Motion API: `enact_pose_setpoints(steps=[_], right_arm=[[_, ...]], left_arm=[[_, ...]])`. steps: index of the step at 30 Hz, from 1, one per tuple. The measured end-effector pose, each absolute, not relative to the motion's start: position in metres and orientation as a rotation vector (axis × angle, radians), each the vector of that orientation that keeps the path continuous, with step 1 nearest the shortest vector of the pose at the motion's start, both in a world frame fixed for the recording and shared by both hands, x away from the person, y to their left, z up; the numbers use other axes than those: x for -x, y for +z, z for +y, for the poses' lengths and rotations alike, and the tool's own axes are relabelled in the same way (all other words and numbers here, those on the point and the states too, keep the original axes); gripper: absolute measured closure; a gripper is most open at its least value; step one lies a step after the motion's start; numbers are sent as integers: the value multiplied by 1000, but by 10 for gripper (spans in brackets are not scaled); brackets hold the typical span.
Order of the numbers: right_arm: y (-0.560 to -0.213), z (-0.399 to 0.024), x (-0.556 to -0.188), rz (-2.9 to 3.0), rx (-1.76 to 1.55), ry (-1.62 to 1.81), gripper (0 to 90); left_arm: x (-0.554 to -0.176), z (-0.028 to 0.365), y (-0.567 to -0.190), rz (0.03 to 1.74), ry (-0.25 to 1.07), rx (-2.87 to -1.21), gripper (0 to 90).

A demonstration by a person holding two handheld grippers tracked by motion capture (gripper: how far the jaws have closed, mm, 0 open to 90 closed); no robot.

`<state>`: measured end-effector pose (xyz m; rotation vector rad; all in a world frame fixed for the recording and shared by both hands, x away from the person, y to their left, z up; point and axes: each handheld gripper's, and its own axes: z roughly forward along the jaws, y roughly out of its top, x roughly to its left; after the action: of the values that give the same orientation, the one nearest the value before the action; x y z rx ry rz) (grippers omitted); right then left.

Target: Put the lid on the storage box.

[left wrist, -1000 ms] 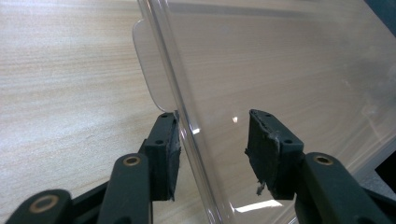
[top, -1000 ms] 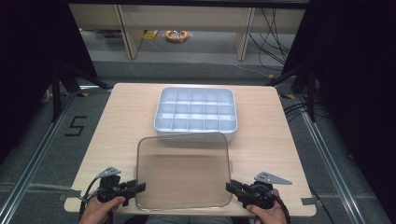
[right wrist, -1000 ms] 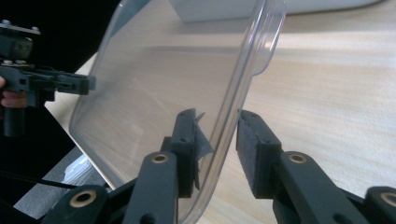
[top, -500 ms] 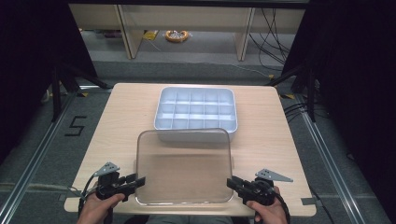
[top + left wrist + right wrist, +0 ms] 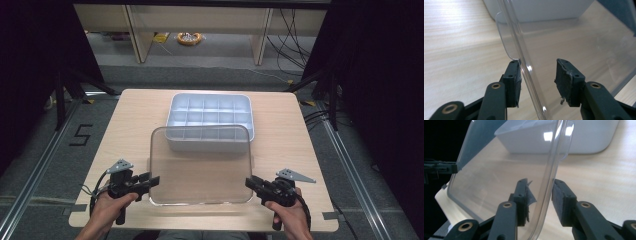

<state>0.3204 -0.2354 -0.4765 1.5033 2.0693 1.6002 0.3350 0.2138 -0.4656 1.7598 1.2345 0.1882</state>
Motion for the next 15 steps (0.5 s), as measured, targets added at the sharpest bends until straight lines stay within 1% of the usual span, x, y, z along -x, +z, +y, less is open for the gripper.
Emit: enact_pose_setpoints(steps=[4, 9, 10, 15], right_arm=[[-470, -237, -329, 2052, -1491, 1602, 662], [-458, -238, -342, 2008, -1536, 1629, 662], [-457, -240, -348, 2009, -1486, 1614, 662], [-443, -239, -368, 1975, -1478, 1631, 663]], left_arm=[[-345, 211, -459, 1234, 205, -1757, 555], [-366, 206, -440, 1220, 232, -1741, 561], [-371, 205, -436, 1221, 238, -1742, 563], [-396, 201, -420, 1230, 273, -1733, 565]])
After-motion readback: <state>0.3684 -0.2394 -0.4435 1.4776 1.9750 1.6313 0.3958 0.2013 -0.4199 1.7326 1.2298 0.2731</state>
